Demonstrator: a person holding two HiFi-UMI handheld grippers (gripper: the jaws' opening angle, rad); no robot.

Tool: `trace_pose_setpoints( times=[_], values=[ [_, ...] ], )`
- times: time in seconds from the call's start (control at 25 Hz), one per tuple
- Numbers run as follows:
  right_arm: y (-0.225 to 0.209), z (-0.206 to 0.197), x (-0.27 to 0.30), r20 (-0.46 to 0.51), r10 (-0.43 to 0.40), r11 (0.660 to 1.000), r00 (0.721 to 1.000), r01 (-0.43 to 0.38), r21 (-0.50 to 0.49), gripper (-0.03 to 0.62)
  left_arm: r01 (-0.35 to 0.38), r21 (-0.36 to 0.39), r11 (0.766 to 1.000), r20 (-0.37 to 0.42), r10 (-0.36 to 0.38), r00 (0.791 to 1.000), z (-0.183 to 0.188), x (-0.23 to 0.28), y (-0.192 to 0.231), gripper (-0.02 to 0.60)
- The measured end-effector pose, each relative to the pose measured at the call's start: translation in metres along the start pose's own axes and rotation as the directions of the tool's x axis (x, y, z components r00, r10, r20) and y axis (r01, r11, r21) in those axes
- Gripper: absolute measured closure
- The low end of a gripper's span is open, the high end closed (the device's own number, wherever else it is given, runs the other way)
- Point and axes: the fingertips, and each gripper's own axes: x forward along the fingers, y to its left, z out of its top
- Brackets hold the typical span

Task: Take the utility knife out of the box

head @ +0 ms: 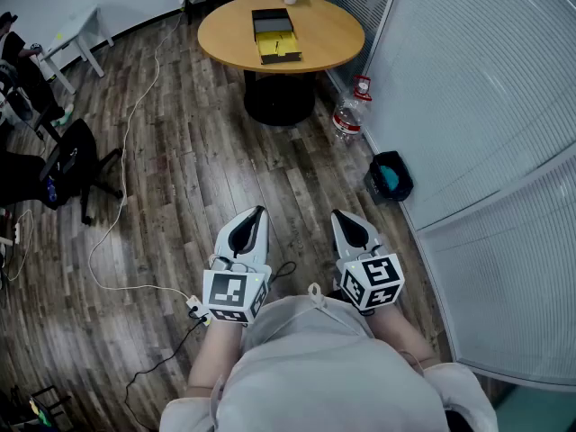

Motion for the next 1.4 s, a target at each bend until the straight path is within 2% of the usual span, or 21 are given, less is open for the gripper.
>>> trace_pose_setpoints(
  times=[0.36,0.56,0.76,0.96,1.08,1.4],
  values=[
    [-0.004,-0.005,0.008,-0.032,-0.019,1.0,0.999,0.019,0.014,0.595,0.001,-0.017,1.0,-0.024,-0.002,1.0,-0.004,0.009,0.01,0.575],
    [-0.008,-0.007,0.016,-0.034,-0.028,0.997,0.999,0.031,0.072,0.595,0.001,-0.024,1.0,-0.035,-0.002,0.999,-0.006,0.015,0.016,0.575],
    [-0.012,-0.01,0.017,-0.049,-0.047,0.996,0.998,0.05,0.075,0.595,-0.002,-0.049,0.999,-0.036,0.001,0.999,-0.01,0.017,0.021,0.575],
    [-0.032,-0.021,0.032,-0.079,-0.04,0.994,0.996,0.048,0.097,0.595,-0.014,-0.076,0.997,-0.063,0.009,0.998,-0.024,0.038,0.024,0.575],
    [-0.048,-0.018,0.054,-0.084,-0.018,0.994,0.996,0.027,0.105,0.595,-0.039,-0.074,0.997,-0.075,0.033,0.997,-0.026,0.058,0.03,0.575],
    [-0.096,0.0,0.139,-0.088,0.102,0.989,0.991,-0.091,0.118,0.595,-0.151,-0.064,0.986,-0.084,0.146,0.986,-0.024,0.134,0.059,0.575]
  ],
)
